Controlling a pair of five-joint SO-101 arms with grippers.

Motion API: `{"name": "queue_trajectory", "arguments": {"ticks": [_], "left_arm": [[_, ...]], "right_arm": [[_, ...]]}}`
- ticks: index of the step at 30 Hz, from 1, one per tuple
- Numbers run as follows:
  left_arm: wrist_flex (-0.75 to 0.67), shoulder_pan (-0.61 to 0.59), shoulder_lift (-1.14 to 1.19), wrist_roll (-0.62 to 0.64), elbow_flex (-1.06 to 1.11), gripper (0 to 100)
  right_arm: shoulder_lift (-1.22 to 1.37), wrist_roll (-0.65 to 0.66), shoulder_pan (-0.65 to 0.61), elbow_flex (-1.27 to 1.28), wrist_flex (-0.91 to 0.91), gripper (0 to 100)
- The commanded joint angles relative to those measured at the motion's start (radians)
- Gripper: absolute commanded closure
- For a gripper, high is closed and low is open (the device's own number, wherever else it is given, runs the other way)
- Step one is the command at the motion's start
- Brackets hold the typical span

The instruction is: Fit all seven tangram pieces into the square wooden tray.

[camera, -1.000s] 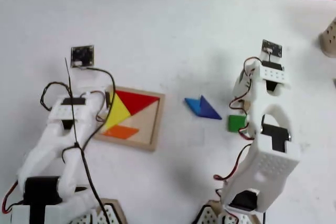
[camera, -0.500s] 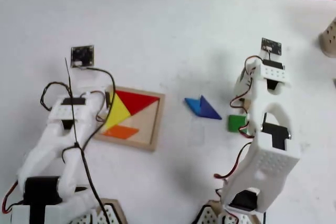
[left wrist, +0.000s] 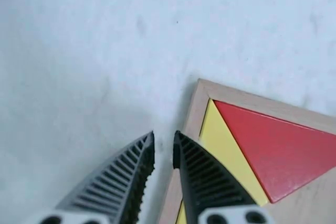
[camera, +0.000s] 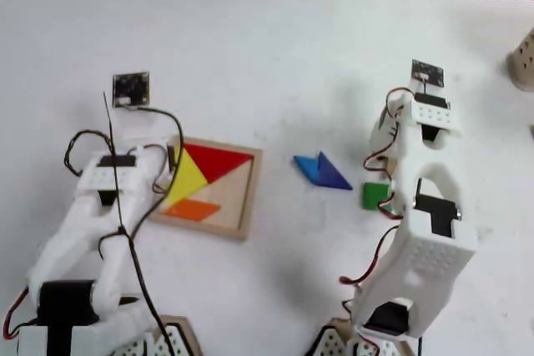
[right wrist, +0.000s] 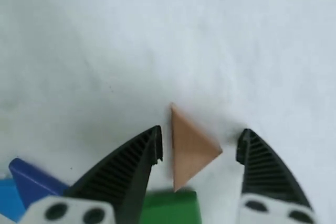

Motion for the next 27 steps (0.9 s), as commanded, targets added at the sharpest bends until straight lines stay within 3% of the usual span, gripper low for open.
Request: {"name": "queue_trajectory", "arguments": {"ticks": [1, 20, 27], "left_arm": [[-0.018, 0.004, 0.002, -0.008, -0.040, 92], [-0.018, 0.004, 0.002, -0.008, -0.040, 92], [-0.018, 0.004, 0.002, -0.008, -0.040, 92]], "right_arm": [[-0.019, 0.017, -0.004, -0.041, 0.036, 74.8], [0.021, 0.021, -0.008, -0.046, -0.004, 87.7], [0.024, 0.021, -0.007, -0.046, -0.004, 88.3]]}}
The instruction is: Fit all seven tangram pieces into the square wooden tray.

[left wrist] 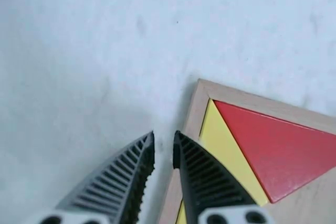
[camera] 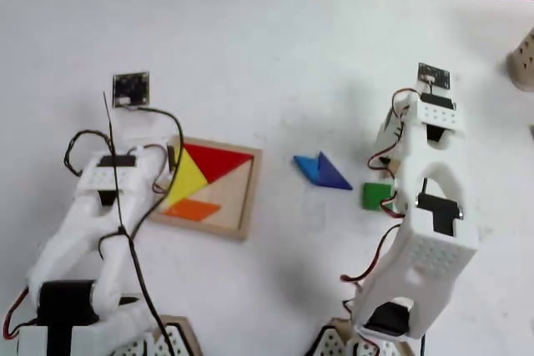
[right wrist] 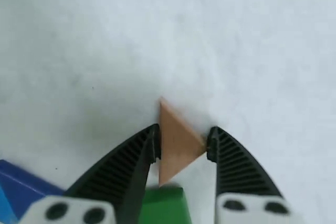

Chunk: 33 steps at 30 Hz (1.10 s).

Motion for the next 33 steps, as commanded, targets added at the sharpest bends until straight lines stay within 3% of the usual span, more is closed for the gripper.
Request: {"name": "queue_trajectory", "arguments": {"ticks": [1, 33], "left_arm": [[-0.018, 0.004, 0.002, -0.008, -0.040, 92], [-0.018, 0.002, 0.002, -0.008, -0.040, 92]], "right_arm": [[-0.001, 0.012, -0.013, -0.028, -0.021, 88.3], [-0.038, 0.106, -0.008, -0.020, -0.028, 95.2]]}}
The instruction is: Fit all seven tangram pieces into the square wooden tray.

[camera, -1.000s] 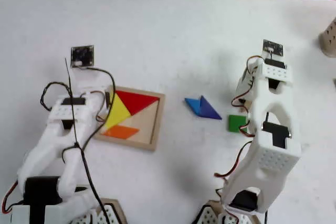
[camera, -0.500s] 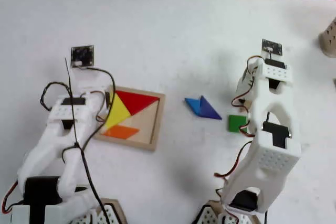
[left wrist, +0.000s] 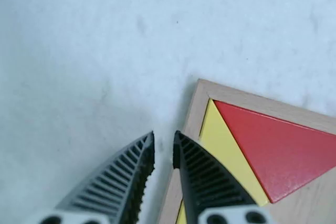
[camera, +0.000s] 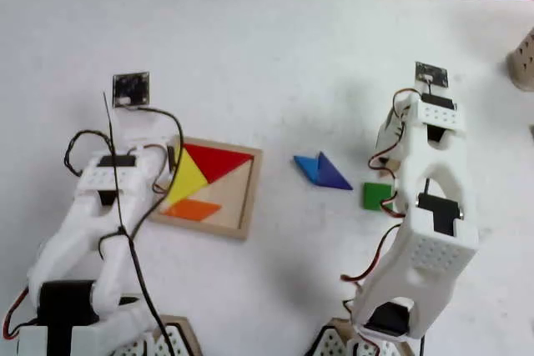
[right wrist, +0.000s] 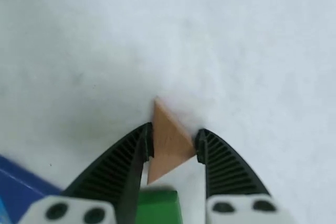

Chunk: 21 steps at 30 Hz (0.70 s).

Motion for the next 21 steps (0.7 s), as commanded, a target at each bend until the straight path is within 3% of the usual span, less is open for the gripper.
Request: {"name": "queue_trajectory", "arguments": {"ticks": [1, 21], "left_arm": [[-0.018, 0.002, 0.002, -0.008, -0.040, 92], [-0.018, 0.002, 0.002, -0.008, -0.040, 92]], "right_arm": [[-0.039, 0.026, -0.010, -0.020, -0.019, 95.8], [-0.074, 0.031, -0.008, -0.020, -0.012, 97.1]]}}
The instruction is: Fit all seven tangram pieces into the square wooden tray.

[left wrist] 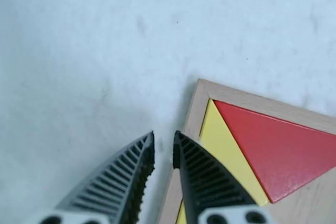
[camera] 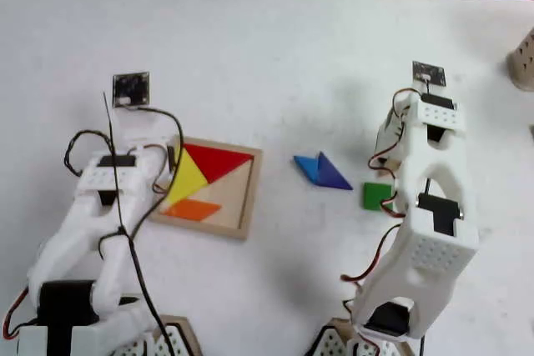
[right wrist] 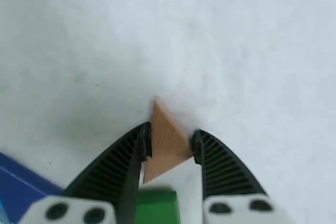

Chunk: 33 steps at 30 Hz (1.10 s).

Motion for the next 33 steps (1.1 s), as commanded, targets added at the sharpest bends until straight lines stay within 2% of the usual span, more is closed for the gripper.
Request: {"name": "queue_trajectory", "arguments": {"ticks": [1, 12, 20, 26, 29, 33], "left_arm": [[-0.017, 0.002, 0.002, -0.008, -0.040, 92], [-0.017, 0.002, 0.002, -0.008, -0.040, 92], [-0.018, -0.001, 0.001, -0.008, -0.040, 92], [-0.018, 0.002, 0.001, -0.008, -0.040, 92], [-0.018, 0.002, 0.001, -0.008, -0.040, 92], [-0.018, 0.002, 0.001, -0.008, -0.040, 92]], "right_arm": [[-0.090, 0.009, -0.010, -0.020, -0.004, 97.1], [-0.137, 0.011, -0.019, -0.018, 0.058, 97.1], [-0.147, 0.008, -0.127, -0.025, 0.114, 97.1], [-0.194, 0.005, -0.136, -0.035, 0.127, 96.7], [-0.265, -0.112, -0.133, -0.032, 0.196, 94.7], [-0.309, -0.298, -0.137, 0.021, 0.260, 79.6]]}}
